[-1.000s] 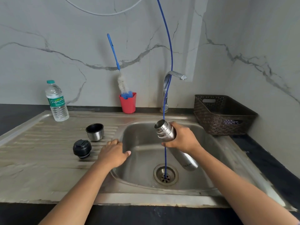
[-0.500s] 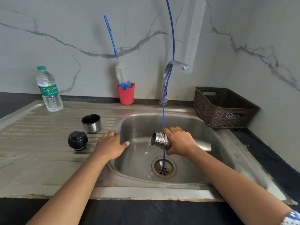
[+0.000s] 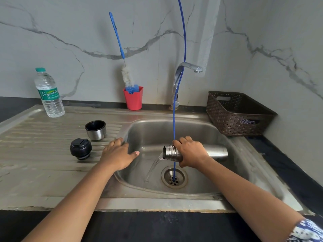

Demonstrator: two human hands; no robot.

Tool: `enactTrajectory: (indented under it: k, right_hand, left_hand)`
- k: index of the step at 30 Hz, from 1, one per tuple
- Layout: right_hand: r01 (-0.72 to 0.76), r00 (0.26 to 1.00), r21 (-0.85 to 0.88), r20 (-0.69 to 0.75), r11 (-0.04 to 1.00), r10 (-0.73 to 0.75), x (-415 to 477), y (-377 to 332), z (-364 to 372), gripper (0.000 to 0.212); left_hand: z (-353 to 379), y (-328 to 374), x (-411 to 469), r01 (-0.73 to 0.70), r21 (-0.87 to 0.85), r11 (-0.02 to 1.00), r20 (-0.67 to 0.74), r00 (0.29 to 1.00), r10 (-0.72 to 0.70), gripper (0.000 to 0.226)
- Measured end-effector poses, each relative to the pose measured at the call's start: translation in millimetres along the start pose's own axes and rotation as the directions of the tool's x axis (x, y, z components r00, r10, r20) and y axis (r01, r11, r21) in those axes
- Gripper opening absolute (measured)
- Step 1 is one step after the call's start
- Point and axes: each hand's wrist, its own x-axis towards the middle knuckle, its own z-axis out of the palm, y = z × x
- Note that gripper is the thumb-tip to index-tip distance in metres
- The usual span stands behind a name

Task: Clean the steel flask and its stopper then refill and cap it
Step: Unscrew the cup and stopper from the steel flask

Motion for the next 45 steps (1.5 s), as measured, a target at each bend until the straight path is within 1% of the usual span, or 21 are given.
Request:
enactTrajectory:
  k: [5, 17, 33, 38, 45]
  right_hand:
    - [0.022, 1.0, -0.05, -0.003, 0.999, -0.022, 0.7, 0.5, 3.9, 0.071]
    - [0.029, 1.0, -0.073, -0.009, 0.997, -0.03, 0.8, 0.1, 5.7, 0.07]
    - [0.052, 0.998, -0.119, -0.016, 0.992, -0.054, 2.3, -1.2, 8.3, 0.073]
    - [0.057, 0.998, -0.122, -0.031, 0.991, -0.062, 1.2, -0.4, 7.2, 0.068]
    - [0.061, 0.997, -0.139, -0.042, 0.988, -0.067, 1.9, -0.9, 6.6, 0.069]
  left_hand:
    - [-0.2, -0.5, -0.9, 0.001, -0.012, 1.0, 0.008, 1.0, -0.001, 0.07]
    - [-1.1, 0.0, -2.3, 0.005, -0.01, 1.0, 0.023, 1.0, -0.004, 0.071]
    - [0.3, 1.0, -3.7, 0.008, 0.022, 1.0, 0.054, 0.998, -0.009, 0.078]
    - [0.9, 0.8, -3.3, 0.002, 0.031, 1.0, 0.059, 0.998, -0.004, 0.08]
    - [2.1, -0.1, -2.5, 0.001, 0.042, 0.999, 0.077, 0.997, -0.004, 0.084]
